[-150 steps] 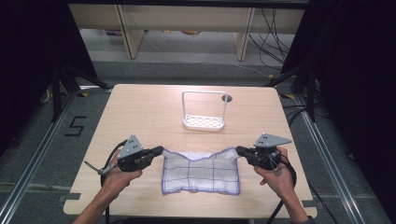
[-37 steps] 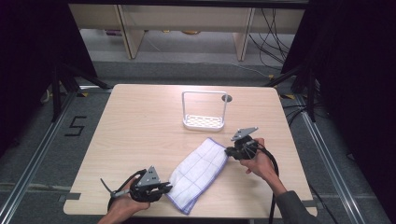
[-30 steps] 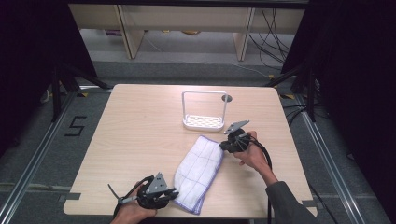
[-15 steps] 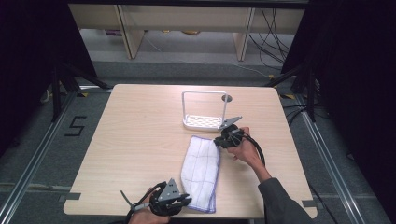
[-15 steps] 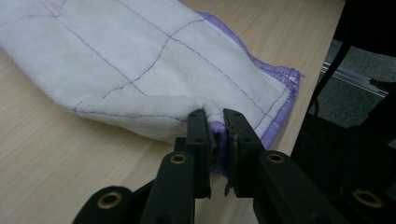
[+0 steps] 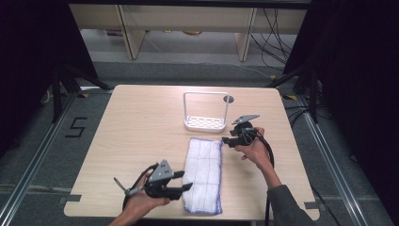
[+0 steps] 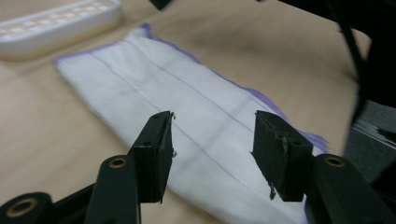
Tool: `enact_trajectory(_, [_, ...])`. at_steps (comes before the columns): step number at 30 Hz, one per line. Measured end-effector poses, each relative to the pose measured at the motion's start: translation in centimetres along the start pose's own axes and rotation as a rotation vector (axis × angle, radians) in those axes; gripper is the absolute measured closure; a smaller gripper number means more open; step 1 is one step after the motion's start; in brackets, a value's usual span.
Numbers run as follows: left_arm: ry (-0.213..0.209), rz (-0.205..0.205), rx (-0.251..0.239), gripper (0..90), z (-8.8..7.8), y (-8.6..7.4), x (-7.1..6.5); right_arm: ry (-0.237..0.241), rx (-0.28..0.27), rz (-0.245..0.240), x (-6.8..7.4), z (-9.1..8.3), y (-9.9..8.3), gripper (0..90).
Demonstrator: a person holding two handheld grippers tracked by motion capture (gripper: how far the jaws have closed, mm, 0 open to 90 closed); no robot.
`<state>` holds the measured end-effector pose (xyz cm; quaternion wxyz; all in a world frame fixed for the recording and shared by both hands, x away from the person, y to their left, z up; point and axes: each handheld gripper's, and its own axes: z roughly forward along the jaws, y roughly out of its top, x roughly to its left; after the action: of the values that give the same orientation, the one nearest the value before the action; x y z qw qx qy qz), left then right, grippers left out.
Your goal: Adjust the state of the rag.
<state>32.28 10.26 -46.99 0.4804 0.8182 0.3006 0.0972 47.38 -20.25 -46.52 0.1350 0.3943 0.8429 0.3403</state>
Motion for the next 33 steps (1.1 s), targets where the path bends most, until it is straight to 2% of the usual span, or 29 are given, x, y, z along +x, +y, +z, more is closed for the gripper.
enact_trajectory(1, [0.019,-0.014,-0.023,46.6,0.6,0.4,0.8,-0.008,-0.015,0.017,0.1,0.2,-0.1,48.0])
enact_trajectory(2, [0.046,-0.019,-0.013,45.8,1.0,0.8,1.7,-0.009,-0.002,0.007,0.0,0.2,-0.2,47.8])
enact_trajectory(3, [0.054,-0.021,0.000,45.3,1.5,1.2,2.7,-0.009,0.001,0.016,0.2,0.5,-0.3,46.6])
enact_trajectory(4, [0.081,-0.034,-0.001,45.0,2.1,1.4,3.5,-0.003,0.029,0.011,0.3,0.4,-0.2,46.2])
enact_trajectory(5, [0.092,-0.026,0.021,43.3,2.5,1.7,4.4,-0.005,0.025,0.030,0.4,0.7,-0.2,45.6])
enact_trajectory(6, [0.102,0.001,0.049,40.8,3.1,1.9,5.3,0.000,0.022,0.020,0.5,0.8,-0.2,45.5])
enact_trajectory(7, [0.120,-0.015,0.044,40.0,3.7,2.0,5.8,0.014,0.037,0.043,0.8,0.8,-0.1,45.1])
enact_trajectory(8, [0.129,-0.015,0.053,39.6,4.0,2.1,6.2,0.005,0.021,0.014,0.8,1.0,-0.2,44.8])
enact_trajectory(9, [0.134,-0.014,0.069,39.6,4.5,2.2,6.9,0.007,0.028,0.027,0.9,1.0,-0.1,44.6])
enact_trajectory(10, [0.142,-0.022,0.071,39.9,5.0,2.2,7.4,0.004,0.017,0.018,1.0,1.2,-0.2,44.2])
enact_trajectory(11, [0.149,-0.030,0.072,40.1,5.3,2.3,7.7,0.010,0.025,0.032,1.1,1.2,-0.2,43.9])
enact_trajectory(13, [0.158,-0.044,0.078,40.3,6.2,2.4,8.8,0.010,0.041,0.030,1.0,1.1,-0.2,43.3])
enact_trajectory(15, [0.160,-0.052,0.072,40.6,6.7,2.5,9.2,0.005,0.042,0.032,1.0,1.1,-0.2,42.8])
enact_trajectory(17, [0.158,-0.058,0.086,40.2,7.3,2.8,9.7,0.002,0.041,0.041,1.0,1.2,-0.2,42.8])
enact_trajectory(18, [0.164,-0.074,0.072,39.9,7.6,2.9,9.9,-0.002,0.034,0.029,0.8,1.3,-0.3,42.8])
enact_trajectory(19, [0.160,-0.071,0.075,40.1,7.7,3.0,10.1,0.001,0.022,0.039,0.8,1.4,-0.3,42.9])
enact_trajectory(20, [0.161,-0.080,0.069,40.1,8.1,3.2,10.1,-0.010,0.017,0.022,0.7,1.4,-0.4,43.0])
enact_trajectory(22, [0.148,-0.078,0.076,40.1,8.4,3.3,10.3,-0.010,0.018,0.021,0.7,1.4,-0.4,43.0])
enact_trajectory(23, [0.142,-0.089,0.078,40.1,8.9,3.4,10.5,-0.004,0.020,0.043,0.8,1.3,-0.4,42.8])
enact_trajectory(25, [0.126,-0.091,0.087,40.1,9.4,3.4,10.7,-0.004,0.025,0.043,0.7,1.2,-0.4,42.8])
enact_trajectory(26, [0.123,-0.097,0.091,40.2,9.7,3.4,10.7,-0.015,0.008,0.027,0.6,1.4,-0.5,42.7])
enact_trajectory(27, [0.116,-0.098,0.103,40.2,10.0,3.4,10.8,-0.012,0.012,0.047,0.6,1.4,-0.5,42.6])
enact_trajectory(28, [0.119,-0.086,0.114,40.2,10.4,3.4,10.8,-0.004,0.028,0.037,0.5,1.4,-0.5,42.4])
enact_trajectory(29, [0.118,-0.095,0.116,40.0,10.5,3.4,10.8,-0.010,0.025,0.030,0.4,1.6,-0.6,42.2])
enact_trajectory(30, [0.113,-0.092,0.118,39.7,10.8,3.4,10.8,-0.013,0.034,0.050,0.5,1.6,-0.6,41.8])
enact_trajectory(31, [0.110,-0.092,0.117,39.1,11.0,3.3,10.9,-0.017,0.033,0.035,0.3,1.8,-0.7,41.1])
enact_trajectory(33, [0.124,-0.089,0.119,38.8,11.3,3.3,10.9,-0.021,0.038,0.050,0.2,1.8,-0.7,40.9])
